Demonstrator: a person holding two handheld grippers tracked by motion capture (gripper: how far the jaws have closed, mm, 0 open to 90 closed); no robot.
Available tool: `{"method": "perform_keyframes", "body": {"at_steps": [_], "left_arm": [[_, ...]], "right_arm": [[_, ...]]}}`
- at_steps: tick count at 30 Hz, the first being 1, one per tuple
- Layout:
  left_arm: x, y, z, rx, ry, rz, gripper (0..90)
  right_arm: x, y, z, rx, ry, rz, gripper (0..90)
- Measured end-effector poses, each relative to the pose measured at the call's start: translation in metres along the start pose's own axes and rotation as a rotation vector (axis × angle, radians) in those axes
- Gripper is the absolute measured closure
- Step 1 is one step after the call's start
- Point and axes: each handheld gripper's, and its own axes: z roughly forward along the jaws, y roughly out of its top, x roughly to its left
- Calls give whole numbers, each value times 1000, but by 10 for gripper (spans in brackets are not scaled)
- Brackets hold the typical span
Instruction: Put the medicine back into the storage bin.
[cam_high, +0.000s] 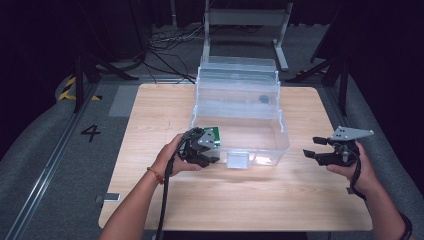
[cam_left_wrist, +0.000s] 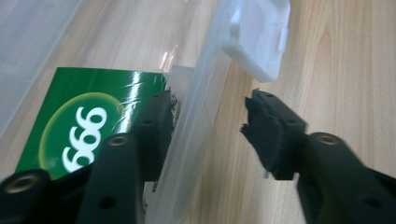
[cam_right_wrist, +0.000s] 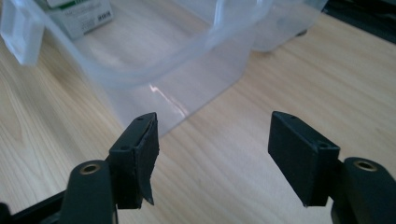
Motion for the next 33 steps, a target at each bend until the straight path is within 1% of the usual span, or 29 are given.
{"method": "perform_keyframes", "body": {"at_steps": [2,3,4,5,7,8,9,11,12,13,15,16,17,21,22,23,24,25,26,27,28,29,30,31,32,33], "left_arm": [[1,1,1,-3,-2,1,573],[2,1,1,-7,-3,1,581],[2,1,2,-4,5,5,602],[3,1,2,-6,21,1,640],[5,1,1,-13,19,-6,708],[8,-1,1,-28,6,-18,753],[9,-1,1,-29,-6,-22,758],[12,-1,2,-32,-19,-5,769],[12,-1,2,-32,-19,-5,776],[13,-1,2,-34,-41,15,786],[11,-1,2,-28,-44,23,798],[11,0,2,-20,-40,64,798],[11,1,1,-13,-41,75,804],[10,2,0,-2,-66,106,819],[8,2,-1,5,-69,108,821],[8,2,-2,6,-74,119,824],[6,3,-3,15,-70,129,825],[4,3,-4,19,-80,135,829],[2,3,-4,10,-107,145,835],[0,3,-2,-11,-139,134,844],[-4,3,-1,-21,-152,136,852],[-7,4,-2,-17,-143,151,853],[-10,5,-2,-10,-123,152,852],[-10,5,-2,-12,-120,149,851],[-10,3,-3,-21,-127,139,851],[-9,2,-3,-25,-127,147,851]], "right_arm": [[-2,11,0,-21,1,-8,359],[-3,15,1,-30,1,-11,367],[-4,22,1,-42,4,-18,375],[-5,26,2,-47,7,-22,377],[-7,41,4,-59,10,-39,377],[-8,50,5,-71,8,-49,380],[-9,54,6,-78,10,-54,380],[-10,65,7,-93,11,-60,379],[-10,65,7,-93,11,-60,379],[-11,76,11,-103,14,-68,383],[-11,79,12,-104,14,-70,383],[-10,84,14,-100,14,-76,383],[-9,87,15,-100,14,-83,381],[-6,94,21,-101,20,-90,380],[-5,95,22,-100,25,-93,380],[-4,96,23,-100,25,-97,380],[-3,96,24,-98,25,-97,380],[-2,97,25,-100,32,-99,381],[-1,97,25,-97,33,-99,381],[0,98,25,-99,30,-106,381],[1,99,25,-100,35,-106,381],[2,99,25,-101,37,-109,381],[2,100,25,-99,35,-114,380],[3,101,26,-101,34,-116,378],[3,102,26,-103,39,-112,378],[3,103,26,-102,37,-114,380]]}}
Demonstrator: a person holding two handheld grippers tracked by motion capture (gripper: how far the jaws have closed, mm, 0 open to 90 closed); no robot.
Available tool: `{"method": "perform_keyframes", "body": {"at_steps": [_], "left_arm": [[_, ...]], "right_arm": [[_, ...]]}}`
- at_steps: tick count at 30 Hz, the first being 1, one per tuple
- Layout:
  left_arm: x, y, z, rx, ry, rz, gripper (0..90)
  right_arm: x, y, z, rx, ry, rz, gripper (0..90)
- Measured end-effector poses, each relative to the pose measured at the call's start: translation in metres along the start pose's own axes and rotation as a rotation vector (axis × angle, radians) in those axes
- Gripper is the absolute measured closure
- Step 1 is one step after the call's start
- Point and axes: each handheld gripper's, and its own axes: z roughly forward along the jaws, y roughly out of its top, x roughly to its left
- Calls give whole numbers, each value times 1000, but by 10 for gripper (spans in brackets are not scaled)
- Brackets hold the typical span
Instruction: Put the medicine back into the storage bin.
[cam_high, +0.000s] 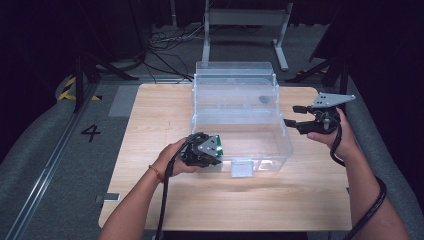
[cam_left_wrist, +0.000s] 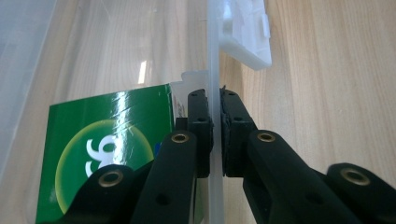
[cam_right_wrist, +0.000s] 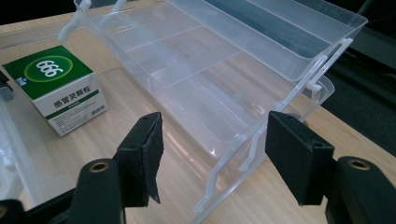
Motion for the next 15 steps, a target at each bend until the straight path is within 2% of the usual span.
{"method": "perform_keyframes", "body": {"at_steps": [1,4,5,9,15], "left_arm": [[-1,0,0,-4,-1,-16,851],[0,1,-1,15,-12,-13,852],[-1,2,-1,20,2,-12,852],[-1,0,-1,14,2,-20,851],[-3,-4,-5,16,5,-18,847]], "right_arm": [[0,2,1,2,-5,-2,383],[0,11,3,-5,-1,-14,383],[0,14,4,-6,-5,-23,382],[-3,36,9,-22,-1,-43,375],[-6,62,28,-13,15,-85,361]]}}
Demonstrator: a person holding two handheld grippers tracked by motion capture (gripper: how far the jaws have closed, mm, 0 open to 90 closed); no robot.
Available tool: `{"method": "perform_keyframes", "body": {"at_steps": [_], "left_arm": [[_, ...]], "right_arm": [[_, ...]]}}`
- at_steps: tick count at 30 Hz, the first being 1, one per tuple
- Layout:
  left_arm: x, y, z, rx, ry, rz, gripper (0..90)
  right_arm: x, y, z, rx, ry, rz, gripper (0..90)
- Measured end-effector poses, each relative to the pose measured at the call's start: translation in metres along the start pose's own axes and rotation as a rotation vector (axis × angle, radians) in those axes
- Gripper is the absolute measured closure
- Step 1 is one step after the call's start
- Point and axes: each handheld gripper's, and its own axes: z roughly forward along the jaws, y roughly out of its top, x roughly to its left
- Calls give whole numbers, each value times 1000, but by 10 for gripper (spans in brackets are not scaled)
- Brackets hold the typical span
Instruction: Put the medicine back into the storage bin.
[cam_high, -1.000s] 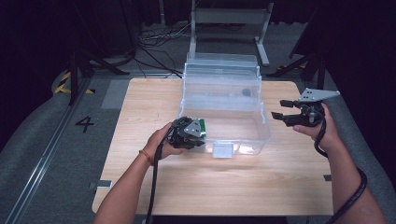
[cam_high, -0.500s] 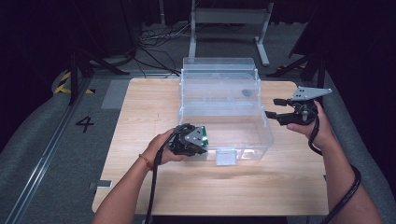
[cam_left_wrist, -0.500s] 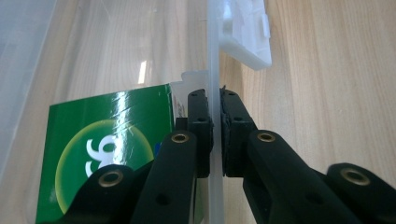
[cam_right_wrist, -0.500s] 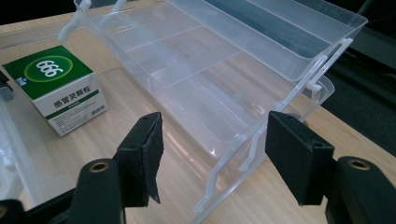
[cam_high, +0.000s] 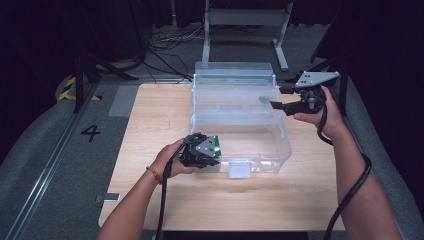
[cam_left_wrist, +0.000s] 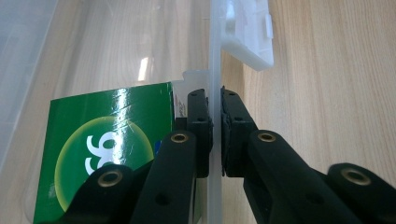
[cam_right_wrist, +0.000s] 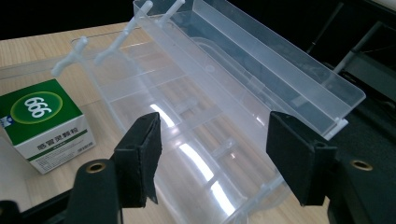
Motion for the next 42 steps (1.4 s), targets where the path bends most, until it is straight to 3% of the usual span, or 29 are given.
{"method": "perform_keyframes", "body": {"at_steps": [6,14,17,23,26,31,34,42], "left_arm": [[-1,-4,-3,-5,3,4,844],[-1,-3,-3,-2,6,-2,843],[-1,-3,-3,-1,7,-8,842],[-1,-3,-3,1,6,-11,840],[-2,-3,-3,2,7,-7,840],[-2,-4,-3,-1,10,-11,840],[-1,-4,-3,-3,11,-7,840],[-2,-4,-3,1,13,-15,838]], "right_arm": [[-4,9,28,35,26,-13,356],[-20,5,57,48,39,22,378],[-24,4,64,54,45,38,383],[-24,-2,82,107,34,20,402],[-26,-3,83,95,48,41,405],[-27,-4,89,138,32,31,406],[-30,-2,92,151,39,22,484],[-32,4,89,204,42,-60,655]]}}
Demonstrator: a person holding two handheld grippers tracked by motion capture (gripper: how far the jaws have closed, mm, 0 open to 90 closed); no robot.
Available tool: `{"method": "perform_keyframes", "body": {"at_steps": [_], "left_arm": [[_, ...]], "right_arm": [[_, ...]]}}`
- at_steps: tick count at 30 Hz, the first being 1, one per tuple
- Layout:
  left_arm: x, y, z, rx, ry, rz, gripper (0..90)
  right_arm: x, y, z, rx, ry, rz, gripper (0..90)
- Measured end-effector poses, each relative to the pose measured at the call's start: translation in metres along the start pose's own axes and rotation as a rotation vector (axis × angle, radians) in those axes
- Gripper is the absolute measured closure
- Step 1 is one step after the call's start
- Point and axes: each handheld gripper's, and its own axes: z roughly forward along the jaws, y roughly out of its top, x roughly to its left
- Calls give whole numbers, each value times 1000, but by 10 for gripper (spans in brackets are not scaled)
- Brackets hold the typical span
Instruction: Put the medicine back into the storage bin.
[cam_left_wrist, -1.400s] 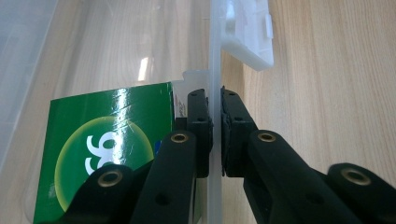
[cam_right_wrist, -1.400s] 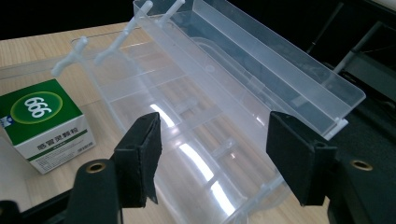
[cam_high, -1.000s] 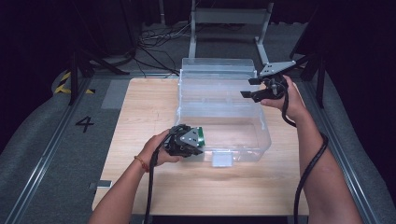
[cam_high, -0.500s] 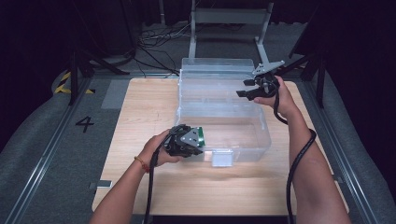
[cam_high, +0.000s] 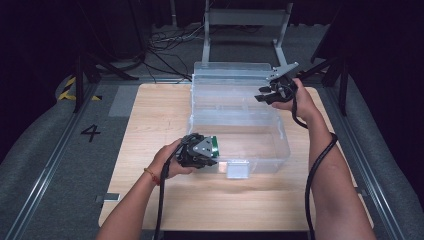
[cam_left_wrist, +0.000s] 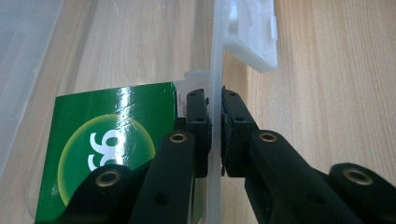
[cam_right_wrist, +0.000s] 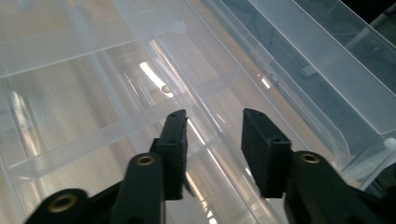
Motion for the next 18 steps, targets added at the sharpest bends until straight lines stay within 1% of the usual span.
{"method": "perform_keyframes", "body": {"at_steps": [2,3,7,9,10,11,15,16,17,18], "left_arm": [[0,0,0,1,2,-5,838],[-1,1,0,8,0,-7,837],[0,1,0,2,2,-6,837],[-1,1,0,2,2,-6,836],[0,1,0,5,-1,-7,837],[0,1,0,2,1,-8,836],[-1,1,0,3,8,-11,834],[-1,1,0,3,8,-11,834],[-1,1,0,3,7,-10,834],[-1,1,0,3,8,-11,835]], "right_arm": [[-3,2,-1,23,18,-23,677],[-3,4,-1,36,18,-44,686],[-1,12,1,94,19,-122,726],[-1,14,1,103,19,-128,731],[-2,17,2,129,33,-163,755],[-2,18,2,136,40,-172,764],[-4,25,4,178,73,-235,806],[-4,25,4,178,73,-235,806],[-3,28,3,198,80,-272,827],[-3,29,3,205,87,-274,833]]}}
